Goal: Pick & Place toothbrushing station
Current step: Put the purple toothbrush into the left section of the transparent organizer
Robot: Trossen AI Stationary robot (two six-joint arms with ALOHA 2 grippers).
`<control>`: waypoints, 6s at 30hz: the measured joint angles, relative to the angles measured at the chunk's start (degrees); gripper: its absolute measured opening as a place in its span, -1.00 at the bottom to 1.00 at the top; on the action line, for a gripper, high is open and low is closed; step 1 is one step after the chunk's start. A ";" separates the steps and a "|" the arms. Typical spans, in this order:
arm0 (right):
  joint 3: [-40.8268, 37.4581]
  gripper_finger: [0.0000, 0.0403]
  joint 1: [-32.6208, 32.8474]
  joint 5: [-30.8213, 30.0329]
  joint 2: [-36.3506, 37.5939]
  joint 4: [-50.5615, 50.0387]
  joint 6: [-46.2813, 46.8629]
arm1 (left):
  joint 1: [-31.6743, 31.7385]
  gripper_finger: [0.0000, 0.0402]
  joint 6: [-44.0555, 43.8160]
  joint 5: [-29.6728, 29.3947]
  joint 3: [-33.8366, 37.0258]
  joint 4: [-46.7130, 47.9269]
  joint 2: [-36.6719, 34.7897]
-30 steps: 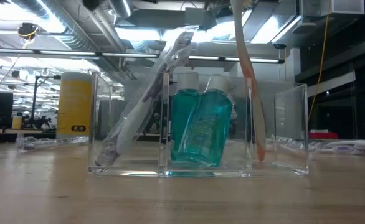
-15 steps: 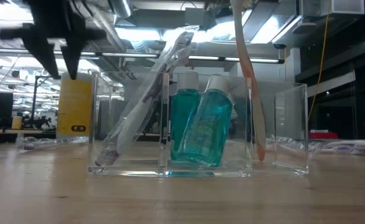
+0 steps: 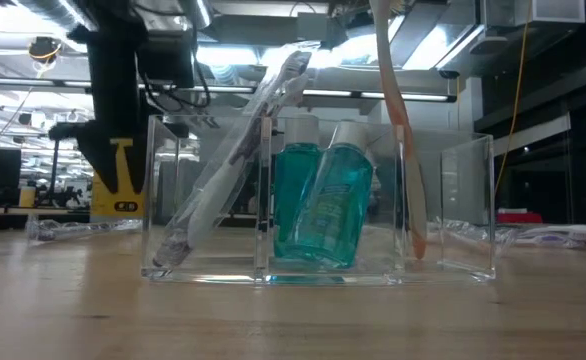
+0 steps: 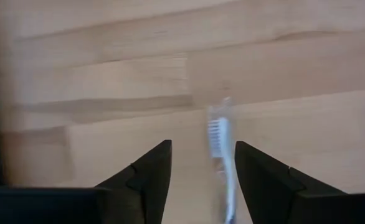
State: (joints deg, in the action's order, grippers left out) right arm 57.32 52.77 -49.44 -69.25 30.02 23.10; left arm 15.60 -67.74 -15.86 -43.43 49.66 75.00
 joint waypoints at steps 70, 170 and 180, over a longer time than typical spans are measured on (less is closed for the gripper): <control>0.00 -0.26 -0.06 0.89 -0.02 0.37 3.72 | -48.20 -0.92 35.30 -45.33 -22.13 -53.41 8.60; -0.01 -0.26 -0.06 3.38 -0.02 -0.48 7.51 | -52.72 -0.96 4.41 -30.07 -19.83 -42.16 29.20; 0.00 -0.26 -0.06 3.38 -0.02 -1.19 7.80 | -53.10 -0.61 4.81 -33.27 -19.83 -46.09 29.02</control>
State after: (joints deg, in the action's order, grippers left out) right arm 57.32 52.71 -46.06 -69.28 28.83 30.89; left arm -37.50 -62.93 -49.13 -63.26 3.56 104.03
